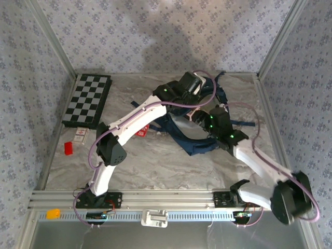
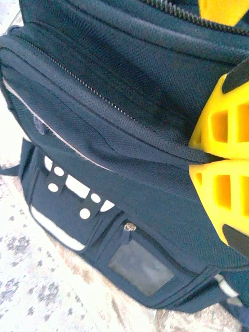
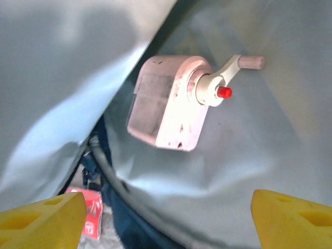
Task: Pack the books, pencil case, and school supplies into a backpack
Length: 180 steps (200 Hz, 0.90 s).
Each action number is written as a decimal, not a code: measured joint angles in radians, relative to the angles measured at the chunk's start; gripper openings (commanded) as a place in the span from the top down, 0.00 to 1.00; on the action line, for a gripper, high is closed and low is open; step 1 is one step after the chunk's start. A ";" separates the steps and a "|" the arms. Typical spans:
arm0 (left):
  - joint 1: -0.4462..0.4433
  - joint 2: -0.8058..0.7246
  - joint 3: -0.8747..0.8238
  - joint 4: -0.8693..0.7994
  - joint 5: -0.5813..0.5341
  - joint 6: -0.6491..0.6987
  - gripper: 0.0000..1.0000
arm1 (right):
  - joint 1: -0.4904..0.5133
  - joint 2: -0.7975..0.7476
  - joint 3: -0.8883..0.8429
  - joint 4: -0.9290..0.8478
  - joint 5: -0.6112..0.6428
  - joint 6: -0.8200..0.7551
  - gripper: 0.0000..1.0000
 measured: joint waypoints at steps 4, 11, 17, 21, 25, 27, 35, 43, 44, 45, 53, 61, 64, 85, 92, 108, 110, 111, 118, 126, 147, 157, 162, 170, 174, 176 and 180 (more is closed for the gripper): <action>0.000 -0.003 -0.011 0.004 0.009 -0.007 0.92 | 0.003 -0.034 -0.004 -0.030 0.010 0.003 0.19; 0.001 -0.010 -0.033 0.014 0.026 -0.021 0.86 | 0.008 -0.095 -0.014 -0.087 0.029 0.007 0.20; 0.003 -0.013 -0.047 0.019 0.039 -0.034 0.81 | 0.013 -0.137 -0.024 -0.130 0.045 0.011 0.21; 0.005 -0.014 -0.055 0.023 0.048 -0.048 0.77 | 0.018 -0.167 -0.032 -0.159 0.058 0.015 0.22; 0.005 -0.014 -0.061 0.024 0.060 -0.051 0.75 | 0.024 -0.191 -0.037 -0.185 0.066 0.017 0.22; 0.005 -0.014 -0.063 0.024 0.064 -0.065 0.74 | 0.029 -0.204 -0.041 -0.202 0.074 0.019 0.23; 0.006 -0.014 -0.071 0.024 0.088 -0.093 0.69 | 0.048 -0.245 -0.051 -0.262 0.093 0.026 0.24; 0.007 -0.021 -0.085 0.030 0.115 -0.114 0.64 | 0.072 -0.276 -0.053 -0.317 0.110 0.030 0.24; 0.007 -0.022 -0.087 0.031 0.117 -0.114 0.63 | 0.077 -0.281 -0.053 -0.327 0.113 0.030 0.24; 0.007 -0.023 -0.090 0.032 0.120 -0.116 0.62 | 0.079 -0.283 -0.053 -0.331 0.114 0.029 0.24; 0.010 -0.047 -0.131 0.053 0.143 -0.148 0.57 | 0.103 -0.303 -0.051 -0.373 0.130 0.030 0.24; 0.014 -0.092 -0.199 0.085 0.165 -0.181 0.54 | 0.124 -0.312 -0.048 -0.411 0.141 0.029 0.24; 0.018 -0.112 -0.228 0.096 0.175 -0.188 0.53 | 0.130 -0.312 -0.045 -0.422 0.143 0.029 0.24; 0.065 -0.300 -0.471 0.192 0.243 -0.283 0.49 | 0.153 -0.283 -0.018 -0.474 0.143 0.023 0.23; 0.094 -0.362 -0.542 0.227 0.264 -0.319 0.49 | 0.159 -0.261 -0.007 -0.477 0.135 0.016 0.23; 0.188 -0.476 -0.683 0.317 0.313 -0.403 0.48 | 0.175 -0.188 0.023 -0.473 0.110 0.002 0.22; 0.197 -0.483 -0.693 0.325 0.314 -0.410 0.48 | 0.177 -0.179 0.029 -0.473 0.108 0.001 0.22; 0.207 -0.488 -0.702 0.332 0.318 -0.419 0.48 | 0.178 -0.174 0.030 -0.472 0.107 0.000 0.22; 0.248 -0.507 -0.739 0.362 0.338 -0.450 0.48 | 0.189 -0.135 0.045 -0.466 0.096 -0.006 0.21; 0.303 -0.510 -0.776 0.402 0.359 -0.491 0.48 | 0.198 -0.097 0.059 -0.459 0.085 -0.011 0.21; 0.389 -0.453 -0.831 0.477 0.407 -0.570 0.48 | 0.204 0.000 0.085 -0.422 0.056 -0.016 0.21; 0.408 -0.406 -0.840 0.504 0.427 -0.600 0.48 | 0.203 0.032 0.089 -0.401 0.049 -0.018 0.21; 0.415 -0.381 -0.841 0.516 0.438 -0.613 0.48 | 0.203 0.046 0.090 -0.393 0.046 -0.020 0.21; 0.422 -0.340 -0.841 0.541 0.455 -0.633 0.48 | 0.202 0.063 0.093 -0.384 0.041 -0.022 0.21; 0.425 -0.317 -0.841 0.554 0.465 -0.646 0.48 | 0.200 0.069 0.095 -0.380 0.040 -0.024 0.21; 0.425 -0.312 -0.841 0.558 0.468 -0.649 0.48 | 0.200 0.072 0.096 -0.379 0.039 -0.024 0.21; 0.430 -0.291 -0.841 0.573 0.476 -0.660 0.48 | 0.198 0.079 0.099 -0.376 0.038 -0.024 0.21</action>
